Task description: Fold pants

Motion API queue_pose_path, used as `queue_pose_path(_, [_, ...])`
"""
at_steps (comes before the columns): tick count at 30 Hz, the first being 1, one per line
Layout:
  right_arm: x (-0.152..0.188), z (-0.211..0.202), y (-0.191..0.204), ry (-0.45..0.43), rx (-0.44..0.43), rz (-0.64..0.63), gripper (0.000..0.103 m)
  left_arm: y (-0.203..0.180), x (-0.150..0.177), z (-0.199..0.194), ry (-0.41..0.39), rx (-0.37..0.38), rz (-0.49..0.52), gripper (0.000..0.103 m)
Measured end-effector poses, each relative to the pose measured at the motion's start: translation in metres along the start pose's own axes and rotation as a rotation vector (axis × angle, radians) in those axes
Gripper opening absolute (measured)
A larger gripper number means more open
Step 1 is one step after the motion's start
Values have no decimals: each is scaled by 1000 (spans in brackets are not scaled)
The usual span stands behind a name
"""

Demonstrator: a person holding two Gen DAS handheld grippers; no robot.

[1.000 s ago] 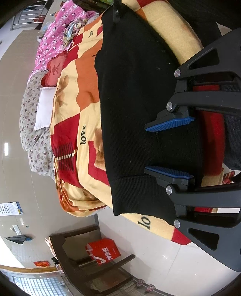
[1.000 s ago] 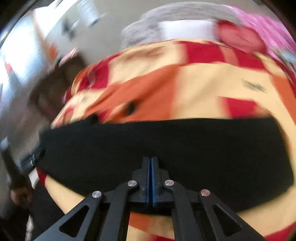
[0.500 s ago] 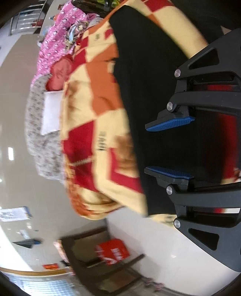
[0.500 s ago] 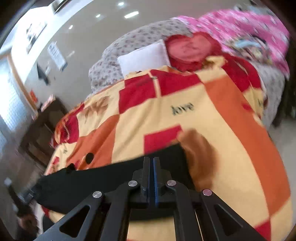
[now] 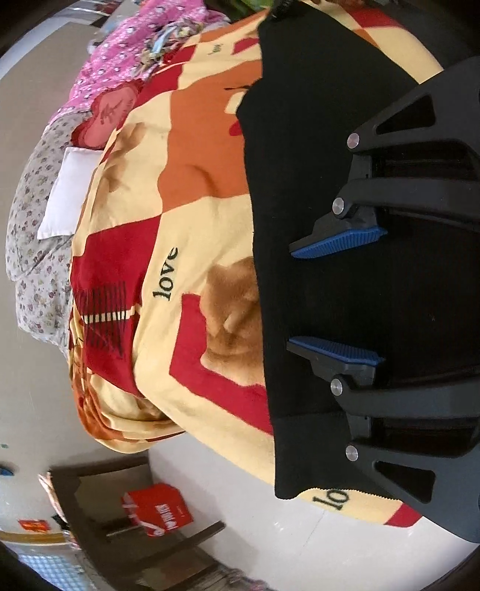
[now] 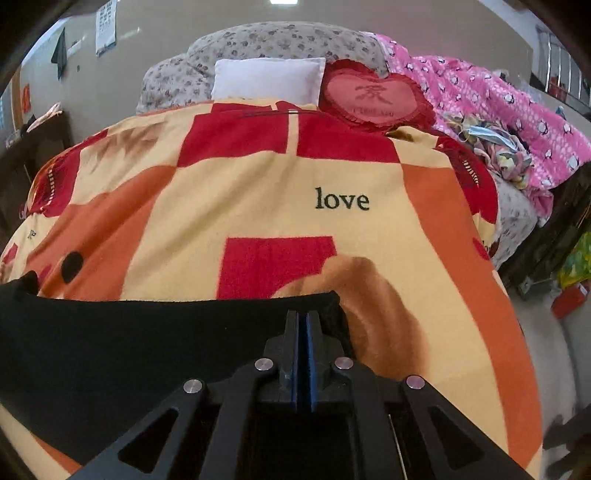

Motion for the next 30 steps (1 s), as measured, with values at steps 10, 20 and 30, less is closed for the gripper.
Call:
queue_pose_path(10, [2,-56,70,-36,-176,-27,3,-108,36,-30,-83,98,151,47])
queue_pose_path(20, [41,-53,145,-103,-148,-221,12,-115,47,-13,-92,25,121,61])
queue_pose_path(30, [42,-54,146,-139,-160,-189,12,-117,50,-11,-88,23,111,63])
Point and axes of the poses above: each gripper's, at about its wrist camera, not at the fingertips, and z roughly the way its jaws point, y to its left, x to its underside, the point moved 9 cm from there along z, roughly the way its jaws point, and after that the axes turned 3 degrees about -z, right-handed, at the moved point
